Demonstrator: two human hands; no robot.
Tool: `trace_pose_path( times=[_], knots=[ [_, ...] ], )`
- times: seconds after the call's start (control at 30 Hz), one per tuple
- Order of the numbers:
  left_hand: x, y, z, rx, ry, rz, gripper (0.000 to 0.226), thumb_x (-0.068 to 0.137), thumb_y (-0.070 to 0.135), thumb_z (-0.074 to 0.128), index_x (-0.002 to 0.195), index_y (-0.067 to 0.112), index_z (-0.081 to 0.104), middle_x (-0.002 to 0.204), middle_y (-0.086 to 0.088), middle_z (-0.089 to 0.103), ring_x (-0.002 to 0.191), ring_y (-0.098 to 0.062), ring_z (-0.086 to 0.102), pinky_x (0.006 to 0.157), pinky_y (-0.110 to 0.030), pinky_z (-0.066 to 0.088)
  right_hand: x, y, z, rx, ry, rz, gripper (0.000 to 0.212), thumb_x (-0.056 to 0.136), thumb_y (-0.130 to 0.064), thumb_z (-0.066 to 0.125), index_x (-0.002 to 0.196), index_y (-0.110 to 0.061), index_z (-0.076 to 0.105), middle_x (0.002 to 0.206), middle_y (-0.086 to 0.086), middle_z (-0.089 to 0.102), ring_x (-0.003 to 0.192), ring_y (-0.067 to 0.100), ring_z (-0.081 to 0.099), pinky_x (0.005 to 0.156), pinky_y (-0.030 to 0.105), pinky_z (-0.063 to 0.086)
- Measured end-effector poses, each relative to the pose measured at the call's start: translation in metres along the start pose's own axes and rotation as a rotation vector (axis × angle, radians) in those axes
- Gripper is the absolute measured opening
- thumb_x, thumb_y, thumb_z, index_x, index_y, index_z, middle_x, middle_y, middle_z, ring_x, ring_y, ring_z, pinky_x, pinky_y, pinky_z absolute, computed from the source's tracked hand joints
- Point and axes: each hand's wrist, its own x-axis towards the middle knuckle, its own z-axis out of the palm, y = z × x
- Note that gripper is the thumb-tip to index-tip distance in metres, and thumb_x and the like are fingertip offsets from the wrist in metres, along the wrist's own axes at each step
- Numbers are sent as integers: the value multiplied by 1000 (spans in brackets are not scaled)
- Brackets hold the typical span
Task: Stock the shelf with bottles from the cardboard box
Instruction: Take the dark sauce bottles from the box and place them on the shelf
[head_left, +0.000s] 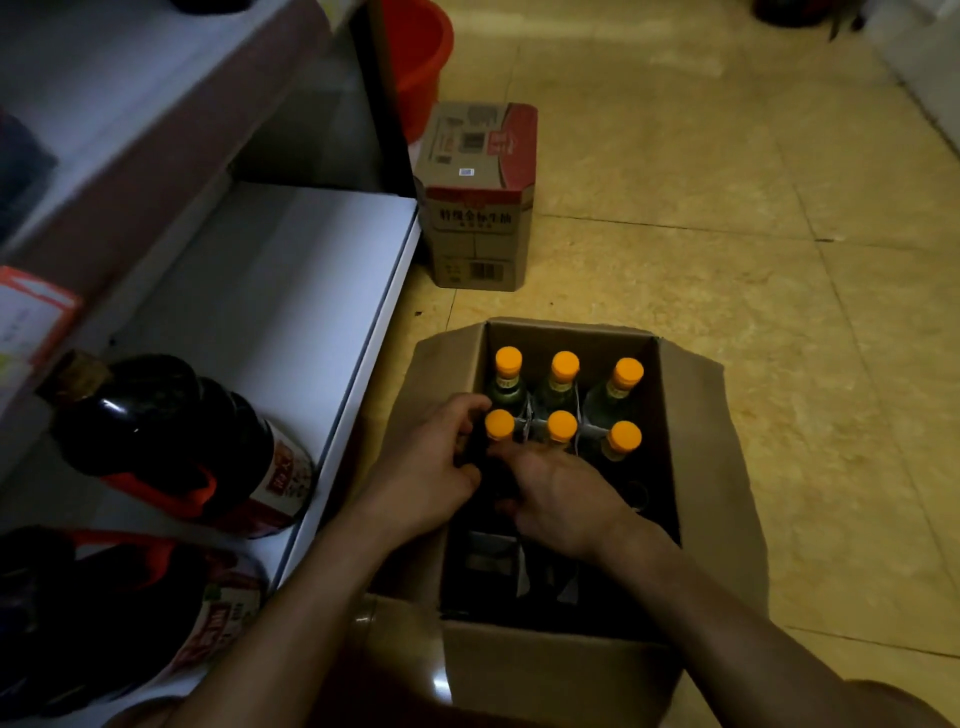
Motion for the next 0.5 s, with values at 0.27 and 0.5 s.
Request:
trace_pose_path(
  times=[0.27,0.5],
  knots=[
    [-4,-4,-1,106,-9,39,65,91,5,65,144,38,44,141,12,44,109,-4,48,73,-10,39,11,-6,24,-68,26,54,50,92,-16,63,137,-15,42,115,15,68,103,39,67,81,44,54],
    [-2,-5,-3,175,-39,59,62,92,12,69,144,38,45,140,12,45,113,-7,51,77,-13,42,1,-5,23,-1,90,22,45,90,-16,63,133,-19,48,111,8,70,102,31,67,83,42,55]
  ],
)
